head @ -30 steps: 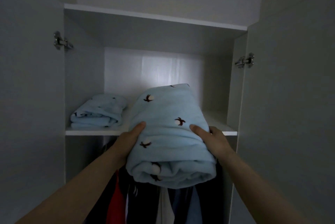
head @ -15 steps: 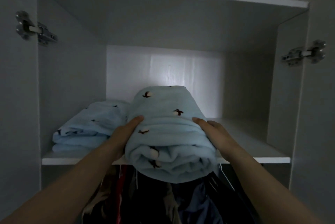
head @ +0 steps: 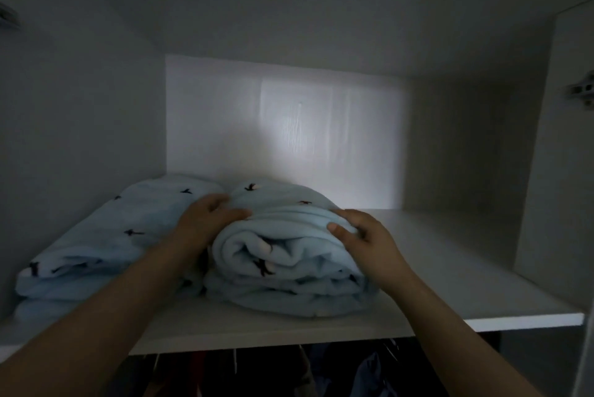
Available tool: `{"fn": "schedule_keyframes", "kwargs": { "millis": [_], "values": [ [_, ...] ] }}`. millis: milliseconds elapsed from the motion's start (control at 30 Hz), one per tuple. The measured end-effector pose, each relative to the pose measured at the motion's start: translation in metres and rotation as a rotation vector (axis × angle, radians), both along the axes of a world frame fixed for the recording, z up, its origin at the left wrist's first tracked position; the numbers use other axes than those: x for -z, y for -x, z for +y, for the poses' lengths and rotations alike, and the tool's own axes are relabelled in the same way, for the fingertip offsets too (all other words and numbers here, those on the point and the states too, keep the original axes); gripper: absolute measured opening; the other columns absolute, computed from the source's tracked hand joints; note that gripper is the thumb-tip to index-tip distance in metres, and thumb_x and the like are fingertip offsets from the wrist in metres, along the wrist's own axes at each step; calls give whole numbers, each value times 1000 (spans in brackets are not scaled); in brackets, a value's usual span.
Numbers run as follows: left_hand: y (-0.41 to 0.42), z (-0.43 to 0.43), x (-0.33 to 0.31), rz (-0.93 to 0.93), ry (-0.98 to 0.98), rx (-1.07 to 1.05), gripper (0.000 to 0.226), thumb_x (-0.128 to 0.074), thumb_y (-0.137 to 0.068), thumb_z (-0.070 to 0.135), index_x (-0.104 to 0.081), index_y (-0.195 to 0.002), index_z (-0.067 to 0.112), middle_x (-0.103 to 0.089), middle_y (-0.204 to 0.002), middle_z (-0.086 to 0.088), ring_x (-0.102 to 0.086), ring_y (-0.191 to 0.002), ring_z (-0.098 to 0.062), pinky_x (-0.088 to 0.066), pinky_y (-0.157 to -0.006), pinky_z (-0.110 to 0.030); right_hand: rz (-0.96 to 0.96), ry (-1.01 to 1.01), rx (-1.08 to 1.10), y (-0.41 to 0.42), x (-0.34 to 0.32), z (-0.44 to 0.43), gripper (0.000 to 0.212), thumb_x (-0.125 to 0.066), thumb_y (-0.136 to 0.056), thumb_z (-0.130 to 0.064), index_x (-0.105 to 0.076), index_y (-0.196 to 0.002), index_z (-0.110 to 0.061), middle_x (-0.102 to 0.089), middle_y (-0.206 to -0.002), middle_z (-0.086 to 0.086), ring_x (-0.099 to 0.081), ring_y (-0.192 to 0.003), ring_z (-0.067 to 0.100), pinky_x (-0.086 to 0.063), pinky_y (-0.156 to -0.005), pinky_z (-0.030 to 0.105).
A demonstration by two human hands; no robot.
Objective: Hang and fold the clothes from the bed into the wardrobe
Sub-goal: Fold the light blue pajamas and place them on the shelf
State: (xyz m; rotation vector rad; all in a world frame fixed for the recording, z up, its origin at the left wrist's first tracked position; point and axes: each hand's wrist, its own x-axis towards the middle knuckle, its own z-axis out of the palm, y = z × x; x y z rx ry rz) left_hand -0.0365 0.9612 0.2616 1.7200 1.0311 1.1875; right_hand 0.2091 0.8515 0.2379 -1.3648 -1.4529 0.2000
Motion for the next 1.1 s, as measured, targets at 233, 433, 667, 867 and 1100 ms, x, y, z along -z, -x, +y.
{"fn": "schedule_keyframes", "kwargs": {
  "millis": [233, 433, 667, 867, 1100],
  "values": [
    [-20, -46, -15, 343, -470, 176, 40, -76, -57, 53, -74, -91, 32, -69, -96, 21, -59, -92, 13, -43, -79, -2, -222, -301, 200, -10, 0, -9, 23, -75, -78, -33, -61, -97, -33, -55, -98, -19, -56, -88, -1, -46, -71, 13],
    [-21, -46, -3, 428, -522, 142, 57, -72, -44, 68, -69, -96, 43, -65, -102, 24, -56, -98, 11, -42, -87, -8, -275, -113, 88, -25, 1, -19, 3, -72, -83, -29, -72, -85, -27, -68, -88, -13, -62, -80, 0, -51, -74, 21],
    [-24, -51, -3, 560, -534, 218, 25, -63, -82, 49, -69, -100, 33, -69, -85, 14, -61, -79, 3, -46, -70, -16, -77, -270, 58, -27, -16, -33, 23, -59, -93, -14, -62, -71, -19, -61, -64, -8, -54, -59, 5, -45, -58, 19],
    [-15, -57, 16, 768, -536, 269, 60, -41, -86, 59, -31, -142, 41, -37, -145, 19, -33, -132, 5, -24, -111, -17, -412, 50, -50, -17, 16, -60, 17, -58, -89, -47, -61, -104, -42, -60, -104, -12, -55, -95, -5, -43, -86, 13],
    [-10, -39, 24, 1132, -623, 196, 115, -35, -50, 93, 16, -141, 44, 4, -159, 9, 0, -146, -9, -4, -118, -26, -583, 221, -58, -14, 26, -43, 68, -58, -93, -41, -21, -150, -34, -19, -158, -4, -17, -144, 3, -10, -113, 11]
  ]
}}
